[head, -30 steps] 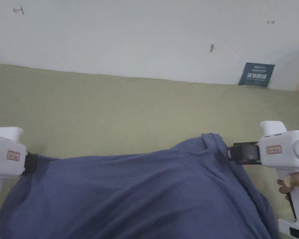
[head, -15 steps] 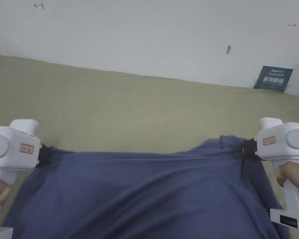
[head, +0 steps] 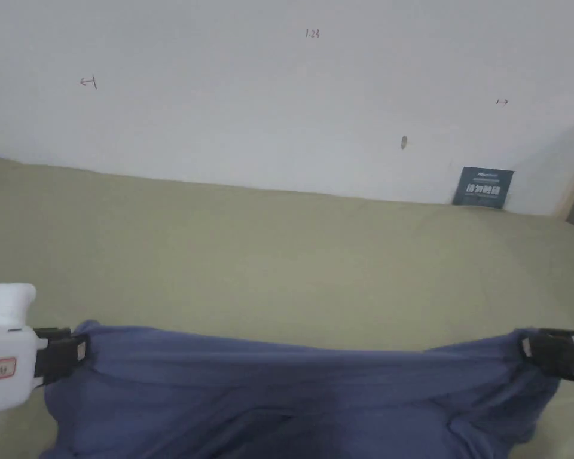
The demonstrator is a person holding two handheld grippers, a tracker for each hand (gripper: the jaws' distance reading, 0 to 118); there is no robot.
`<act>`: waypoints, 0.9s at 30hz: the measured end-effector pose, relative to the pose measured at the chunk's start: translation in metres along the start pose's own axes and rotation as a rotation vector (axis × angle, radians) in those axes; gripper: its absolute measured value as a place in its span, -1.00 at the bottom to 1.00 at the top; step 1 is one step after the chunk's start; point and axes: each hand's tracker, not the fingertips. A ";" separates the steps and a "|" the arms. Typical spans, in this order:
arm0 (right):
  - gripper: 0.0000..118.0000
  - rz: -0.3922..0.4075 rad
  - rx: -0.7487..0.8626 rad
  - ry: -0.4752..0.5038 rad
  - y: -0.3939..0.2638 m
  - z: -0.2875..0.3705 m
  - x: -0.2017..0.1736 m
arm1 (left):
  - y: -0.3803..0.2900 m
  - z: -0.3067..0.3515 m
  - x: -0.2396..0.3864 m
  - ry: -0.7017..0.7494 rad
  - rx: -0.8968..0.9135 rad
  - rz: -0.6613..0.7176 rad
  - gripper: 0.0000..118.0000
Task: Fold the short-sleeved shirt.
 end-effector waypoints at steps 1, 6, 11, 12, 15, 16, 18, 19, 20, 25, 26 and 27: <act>-0.87 -0.024 -0.012 0.003 -0.015 0.009 0.004 | -0.011 0.009 0.000 -0.006 -0.001 0.002 -0.93; -0.87 -0.084 -0.083 0.014 -0.086 0.040 0.012 | -0.061 0.033 -0.002 -0.011 -0.043 0.006 -0.93; -0.87 -0.144 -0.164 0.009 -0.138 0.042 0.018 | -0.110 0.033 -0.025 0.013 -0.112 0.082 -0.93; -0.87 -0.154 -0.173 0.000 -0.147 0.040 0.020 | -0.119 0.031 -0.031 0.012 -0.129 0.110 -0.93; -0.87 -0.171 -0.200 -0.015 -0.166 0.030 0.021 | -0.145 0.023 -0.044 0.026 -0.184 0.176 -0.93; -0.87 -0.167 -0.207 -0.016 -0.172 0.026 0.022 | -0.152 0.019 -0.046 0.025 -0.195 0.183 -0.93; -0.87 -0.159 -0.233 -0.036 -0.180 0.015 0.025 | -0.160 0.015 -0.048 0.021 -0.190 0.189 -0.92; -0.87 -0.155 -0.239 -0.043 -0.182 0.013 0.025 | -0.162 0.018 -0.045 0.021 -0.152 0.206 -0.92; -0.87 -0.160 -0.232 -0.043 -0.183 0.014 0.024 | -0.160 0.018 -0.044 0.022 -0.151 0.213 -0.87; 0.49 -0.159 -0.226 -0.094 -0.167 0.031 0.023 | -0.144 0.032 -0.040 0.040 -0.176 0.245 0.71; 0.79 -0.152 -0.224 -0.098 -0.163 0.039 0.021 | -0.141 0.038 -0.041 0.036 -0.181 0.255 0.71; 0.84 -0.149 -0.198 -0.090 -0.159 0.051 0.018 | -0.138 0.049 -0.038 0.009 -0.158 0.284 0.70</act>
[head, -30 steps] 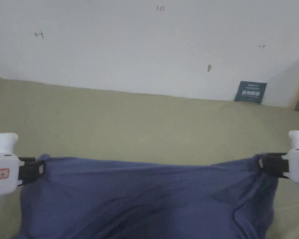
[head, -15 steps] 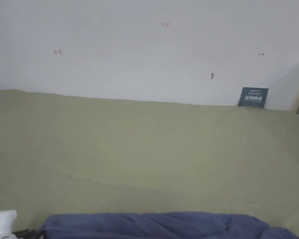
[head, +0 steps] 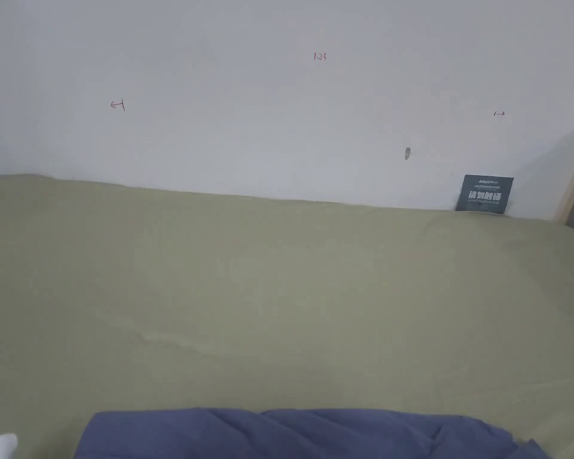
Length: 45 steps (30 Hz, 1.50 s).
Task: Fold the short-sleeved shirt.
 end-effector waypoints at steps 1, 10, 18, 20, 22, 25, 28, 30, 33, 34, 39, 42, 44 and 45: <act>0.80 0.006 0.052 0.018 0.002 0.013 -0.003 | 0.001 0.009 0.002 -0.026 0.023 0.019 0.70; -0.86 0.066 -0.003 0.129 0.003 0.038 -0.071 | -0.008 0.050 0.033 -0.084 0.134 -0.015 -0.92; -0.89 0.074 -0.037 0.152 -0.019 0.010 -0.099 | 0.022 0.020 -0.016 -0.093 0.052 0.072 -1.00; -0.89 0.086 -0.038 0.153 -0.021 0.009 -0.106 | 0.039 0.006 -0.035 -0.170 0.019 0.150 -1.00; -0.89 0.088 -0.042 0.159 -0.018 0.007 -0.107 | 0.055 -0.017 -0.061 -0.312 -0.099 0.254 -1.00; -0.89 0.098 -0.041 0.166 -0.014 0.007 -0.110 | 0.063 -0.035 -0.070 -0.374 -0.150 0.273 -0.78; -0.89 0.115 -0.036 0.165 -0.009 0.007 -0.114 | 0.068 -0.054 -0.070 -0.325 -0.189 0.241 0.98; -0.89 0.111 -0.035 0.177 -0.006 0.008 -0.115 | 0.062 -0.064 -0.070 -0.450 -0.196 0.268 1.00; -0.89 0.124 -0.030 0.185 -0.004 0.005 -0.120 | 0.052 -0.079 -0.060 -0.573 -0.219 0.355 1.00; -0.89 0.128 -0.030 0.188 -0.004 0.004 -0.121 | 0.049 -0.083 -0.054 -0.576 -0.203 0.364 1.00; -0.89 0.098 -0.031 0.221 -0.008 0.001 -0.124 | 0.039 -0.081 -0.031 -0.550 -0.121 0.390 0.10; -0.89 0.102 -0.024 0.229 -0.011 0.006 -0.122 | 0.038 -0.088 -0.029 -0.331 -0.166 0.356 -0.87; -0.89 0.097 -0.014 0.228 -0.011 0.013 -0.117 | 0.039 -0.090 -0.040 -0.384 -0.146 0.388 -0.86; -0.89 0.091 -0.008 0.229 -0.010 0.016 -0.114 | 0.041 -0.087 -0.039 -0.385 -0.130 0.434 -0.86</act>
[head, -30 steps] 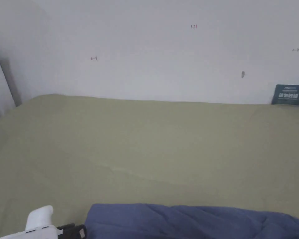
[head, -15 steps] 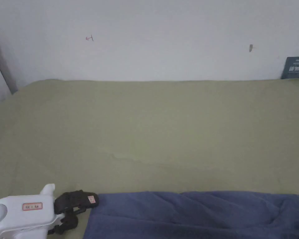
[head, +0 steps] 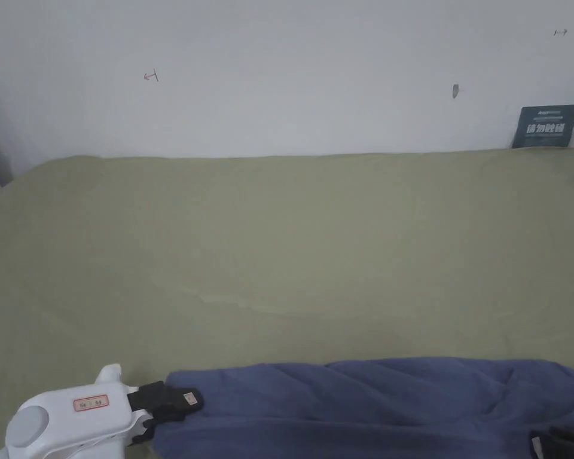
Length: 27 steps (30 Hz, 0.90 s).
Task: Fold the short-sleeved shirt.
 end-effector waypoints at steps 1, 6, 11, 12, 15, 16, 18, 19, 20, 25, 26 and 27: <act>-0.89 -0.004 0.009 0.000 0.000 0.005 0.003 | 0.000 0.005 0.006 0.001 0.012 0.008 -0.86; -0.89 0.001 0.035 -0.049 0.005 0.016 0.025 | -0.007 0.031 0.062 -0.060 0.052 -0.124 -0.86; -0.89 -0.042 0.075 -0.059 0.005 0.017 0.042 | -0.048 0.023 0.156 -0.137 0.015 -0.279 -0.86; -0.89 -0.054 0.086 -0.061 0.004 0.017 0.045 | -0.057 0.014 0.173 -0.152 -0.006 -0.311 -0.86; -0.89 -0.081 0.092 -0.066 0.001 0.014 0.049 | -0.083 -0.023 0.213 -0.165 -0.073 -0.382 -0.86; -0.89 -0.082 0.090 -0.069 0.001 0.014 0.051 | -0.092 -0.041 0.222 -0.166 -0.098 -0.404 -0.86; -0.89 -0.067 0.089 -0.087 0.001 0.014 0.051 | -0.108 -0.071 0.232 -0.140 -0.144 -0.420 -0.86; -0.89 -0.062 0.095 -0.103 0.001 0.014 0.051 | -0.105 -0.092 0.226 -0.121 -0.161 -0.413 -0.86; -0.89 -0.063 0.099 -0.104 0.000 0.015 0.052 | -0.110 -0.106 0.225 -0.111 -0.178 -0.407 -0.86; -0.89 -0.087 0.098 -0.087 -0.001 0.013 0.056 | -0.127 -0.156 0.208 -0.108 -0.279 -0.332 0.02; -0.89 -0.082 0.092 -0.090 -0.001 0.013 0.055 | -0.128 -0.156 0.204 -0.146 -0.296 -0.300 0.02; -0.89 -0.080 0.089 -0.094 -0.002 0.012 0.056 | -0.127 -0.153 0.202 -0.192 -0.294 -0.276 0.36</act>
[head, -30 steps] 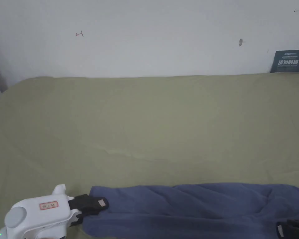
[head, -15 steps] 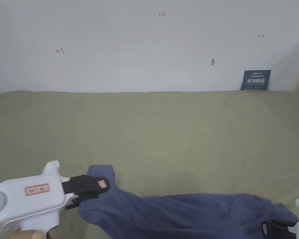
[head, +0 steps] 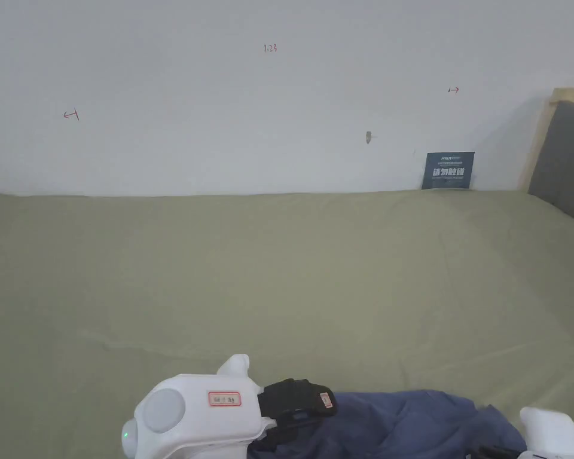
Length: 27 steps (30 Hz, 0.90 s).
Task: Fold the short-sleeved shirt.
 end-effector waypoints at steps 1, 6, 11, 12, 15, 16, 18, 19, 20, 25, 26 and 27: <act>-0.89 -0.001 -0.003 -0.003 -0.001 0.000 0.001 | -0.001 0.007 -0.003 -0.065 0.029 0.014 0.43; -0.89 -0.028 -0.010 0.000 -0.001 0.001 0.004 | -0.001 0.046 -0.016 -0.067 0.165 0.001 0.12; -0.89 -0.020 0.017 0.002 0.001 0.009 -0.002 | -0.010 0.032 -0.042 0.076 0.092 0.056 -0.98; -0.89 -0.022 0.020 0.005 0.001 0.009 -0.003 | -0.013 0.023 -0.044 0.071 0.072 0.066 -0.98; -0.89 -0.027 0.026 0.008 0.000 0.009 -0.004 | -0.029 -0.009 -0.047 0.074 0.021 0.070 -0.98; -0.89 -0.027 0.026 0.009 -0.001 0.009 -0.004 | -0.034 -0.022 -0.043 0.076 -0.006 0.070 -0.98; -0.89 -0.020 0.022 0.007 -0.001 0.009 -0.005 | -0.049 -0.044 -0.032 0.076 -0.039 0.002 -0.99; -0.89 -0.015 0.021 0.005 -0.002 0.009 -0.005 | -0.056 -0.054 -0.024 0.099 -0.047 -0.050 -0.99; -0.89 -0.013 0.020 0.003 -0.002 0.009 -0.005 | -0.064 -0.062 -0.015 0.111 -0.054 -0.097 -0.99; -0.89 -0.010 0.002 0.006 -0.004 0.005 -0.006 | -0.082 -0.081 -0.018 0.069 0.001 -0.055 -0.99; -0.89 -0.005 -0.002 0.005 -0.004 0.004 -0.006 | -0.081 -0.080 -0.022 0.067 0.005 -0.052 -0.99; -0.89 -0.005 -0.004 0.006 -0.004 0.004 -0.006 | -0.081 -0.078 -0.026 0.045 0.016 -0.025 -0.99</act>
